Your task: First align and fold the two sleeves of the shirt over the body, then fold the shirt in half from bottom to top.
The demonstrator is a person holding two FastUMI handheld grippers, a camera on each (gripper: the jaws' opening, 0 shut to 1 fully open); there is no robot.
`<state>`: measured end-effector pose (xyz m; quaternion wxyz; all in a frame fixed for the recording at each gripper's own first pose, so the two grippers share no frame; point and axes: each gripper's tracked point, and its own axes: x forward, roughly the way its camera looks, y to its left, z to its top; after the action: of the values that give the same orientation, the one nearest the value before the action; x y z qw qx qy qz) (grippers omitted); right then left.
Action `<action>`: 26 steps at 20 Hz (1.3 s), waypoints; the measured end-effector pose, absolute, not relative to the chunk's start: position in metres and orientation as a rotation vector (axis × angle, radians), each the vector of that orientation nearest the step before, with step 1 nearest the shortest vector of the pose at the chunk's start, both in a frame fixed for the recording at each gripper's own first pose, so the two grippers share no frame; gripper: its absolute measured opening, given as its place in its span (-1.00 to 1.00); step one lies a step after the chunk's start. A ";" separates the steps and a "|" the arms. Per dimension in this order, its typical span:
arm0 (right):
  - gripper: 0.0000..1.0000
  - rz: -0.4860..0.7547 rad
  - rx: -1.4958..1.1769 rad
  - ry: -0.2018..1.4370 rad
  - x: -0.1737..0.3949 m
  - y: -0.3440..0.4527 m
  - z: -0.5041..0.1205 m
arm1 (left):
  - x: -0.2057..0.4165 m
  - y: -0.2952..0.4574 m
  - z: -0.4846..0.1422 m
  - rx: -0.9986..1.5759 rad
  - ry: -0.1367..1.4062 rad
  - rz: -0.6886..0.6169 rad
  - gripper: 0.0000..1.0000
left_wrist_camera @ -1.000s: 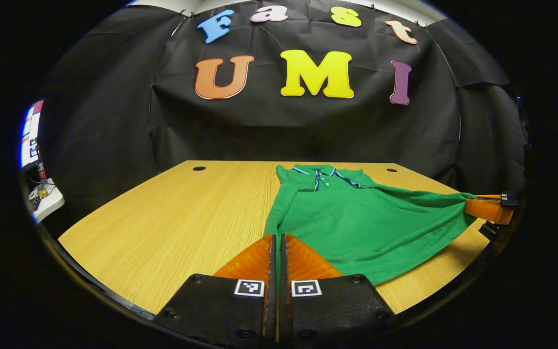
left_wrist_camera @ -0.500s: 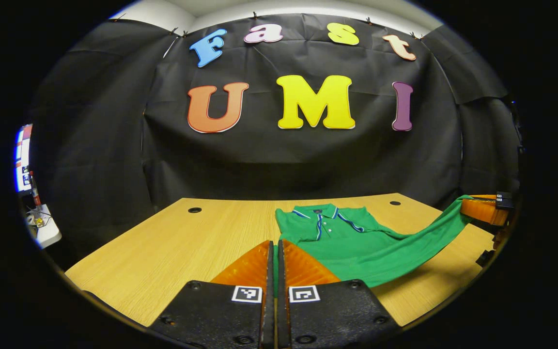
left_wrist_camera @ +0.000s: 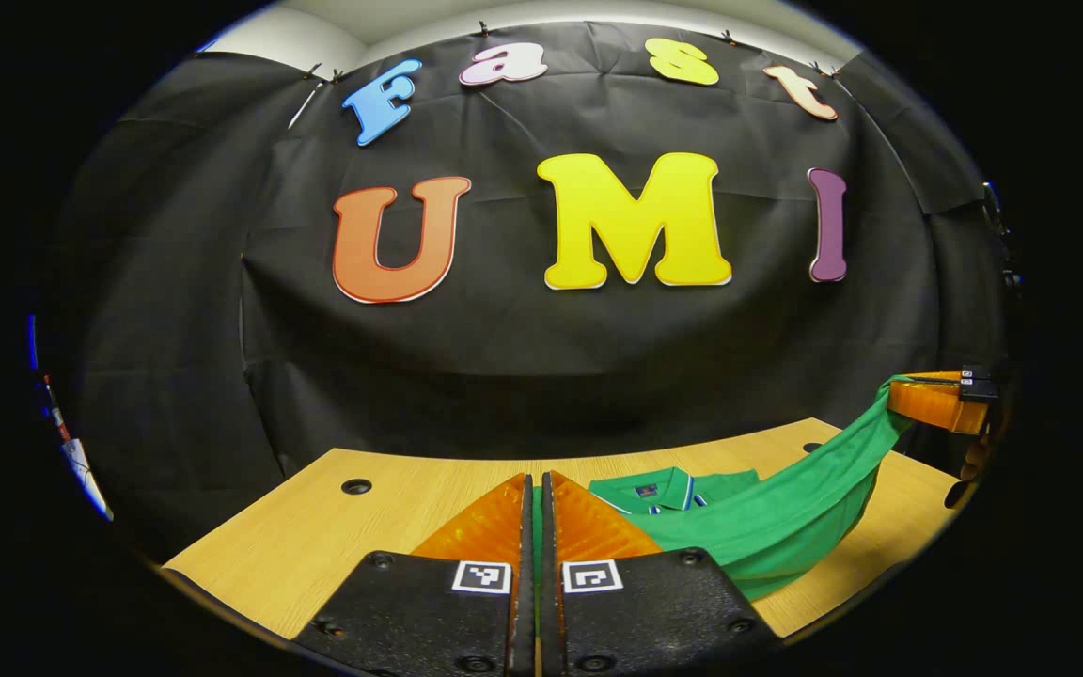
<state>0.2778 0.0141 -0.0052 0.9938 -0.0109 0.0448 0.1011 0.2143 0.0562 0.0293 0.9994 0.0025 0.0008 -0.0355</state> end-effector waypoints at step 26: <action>0.87 -0.021 -0.096 0.322 0.523 -0.011 -0.134 | 0.474 0.059 -0.046 -0.037 0.094 -0.076 1.00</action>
<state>0.5230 -0.0114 -0.1336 0.9858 -0.0480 0.1603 -0.0102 0.4740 0.0595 -0.0460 0.9980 -0.0183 0.0468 -0.0377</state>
